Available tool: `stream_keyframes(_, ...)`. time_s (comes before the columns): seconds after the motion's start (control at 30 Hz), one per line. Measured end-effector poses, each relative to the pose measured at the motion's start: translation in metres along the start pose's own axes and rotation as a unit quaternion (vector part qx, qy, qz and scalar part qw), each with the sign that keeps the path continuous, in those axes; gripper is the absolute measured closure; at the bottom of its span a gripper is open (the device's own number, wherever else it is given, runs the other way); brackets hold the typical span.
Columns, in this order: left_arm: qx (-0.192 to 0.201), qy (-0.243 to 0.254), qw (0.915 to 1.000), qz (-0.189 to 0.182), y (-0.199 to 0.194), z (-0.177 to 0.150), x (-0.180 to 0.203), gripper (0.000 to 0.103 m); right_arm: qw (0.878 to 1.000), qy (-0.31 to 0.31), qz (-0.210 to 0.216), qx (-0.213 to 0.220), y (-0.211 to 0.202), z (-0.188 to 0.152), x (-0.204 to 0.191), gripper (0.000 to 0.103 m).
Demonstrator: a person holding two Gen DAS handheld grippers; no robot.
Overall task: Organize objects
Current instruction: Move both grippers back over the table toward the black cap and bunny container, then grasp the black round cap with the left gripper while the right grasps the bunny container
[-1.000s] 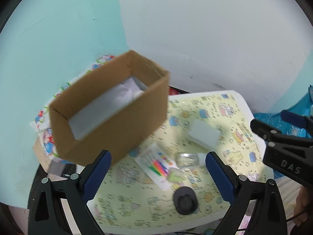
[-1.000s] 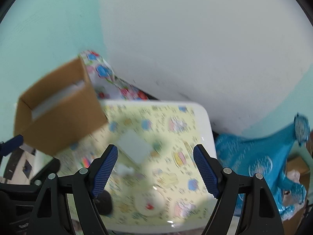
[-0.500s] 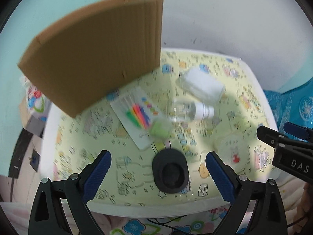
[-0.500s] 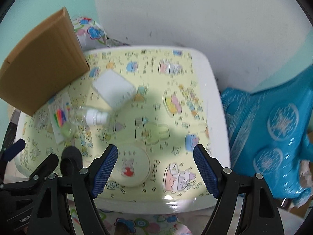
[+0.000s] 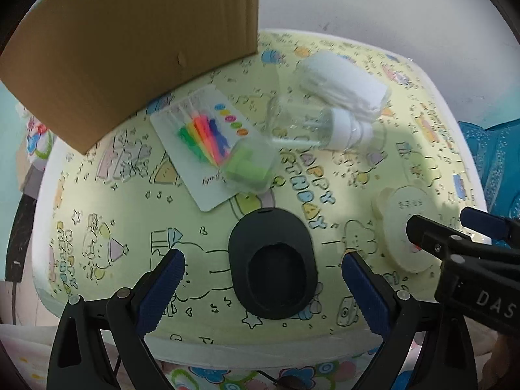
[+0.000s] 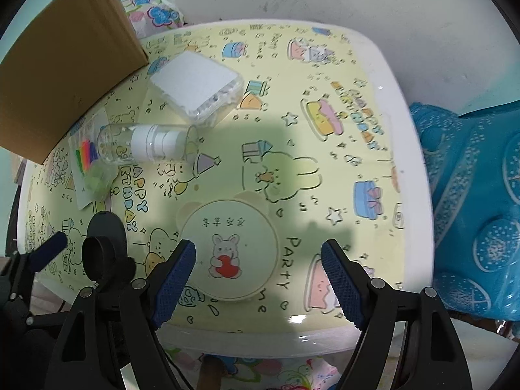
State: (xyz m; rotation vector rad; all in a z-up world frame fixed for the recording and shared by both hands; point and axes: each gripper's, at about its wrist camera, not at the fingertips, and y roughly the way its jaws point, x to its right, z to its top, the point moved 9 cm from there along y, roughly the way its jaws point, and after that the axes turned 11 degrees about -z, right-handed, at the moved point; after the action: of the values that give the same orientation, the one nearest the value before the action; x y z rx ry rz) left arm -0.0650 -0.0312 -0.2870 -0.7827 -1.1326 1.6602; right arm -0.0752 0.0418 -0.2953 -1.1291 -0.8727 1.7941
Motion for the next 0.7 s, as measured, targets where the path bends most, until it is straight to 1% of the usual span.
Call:
stream_keyframes(0.03,-0.003,-0.005,1.0,-0.001,0.001,-0.001,-0.002,0.005,1.0,-0.003,0.003,-0.015,0.002,-0.003,-0.002,0.021)
stream_keyframes(0.07,-0.006,-0.008,1.0,-0.001,0.003,-0.002,-0.003,0.005,1.0,-0.005,0.006,-0.019,0.004,-0.004,-0.005,0.021)
stream_keyframes(0.27,-0.007,0.004,0.9999,0.011,0.006,-0.006,-0.002,0.003,0.999,-0.023,0.014,-0.03,0.008,-0.007,-0.019,0.021)
stream_keyframes(0.37,-0.01,0.01,0.9998,0.014,0.006,-0.009,-0.001,0.001,0.999,-0.034,0.007,-0.041,0.013,-0.011,-0.024,0.021)
stream_keyframes(0.57,-0.009,0.007,0.9998,0.014,0.006,-0.012,-0.003,0.0,0.998,-0.043,-0.004,-0.038,0.013,-0.014,-0.026,0.02)
stream_keyframes(0.63,-0.007,0.007,0.9998,0.014,0.005,-0.013,-0.003,0.0,0.998,-0.043,-0.004,-0.036,0.013,-0.015,-0.025,0.019)
stream_keyframes(0.67,-0.006,0.008,0.9999,0.014,0.005,-0.014,-0.004,0.001,0.998,-0.044,-0.006,-0.035,0.013,-0.015,-0.024,0.016)
stream_keyframes(0.7,-0.004,0.009,0.9999,0.012,0.004,-0.015,-0.003,0.002,0.998,-0.043,-0.01,-0.038,0.014,-0.016,-0.023,0.011)
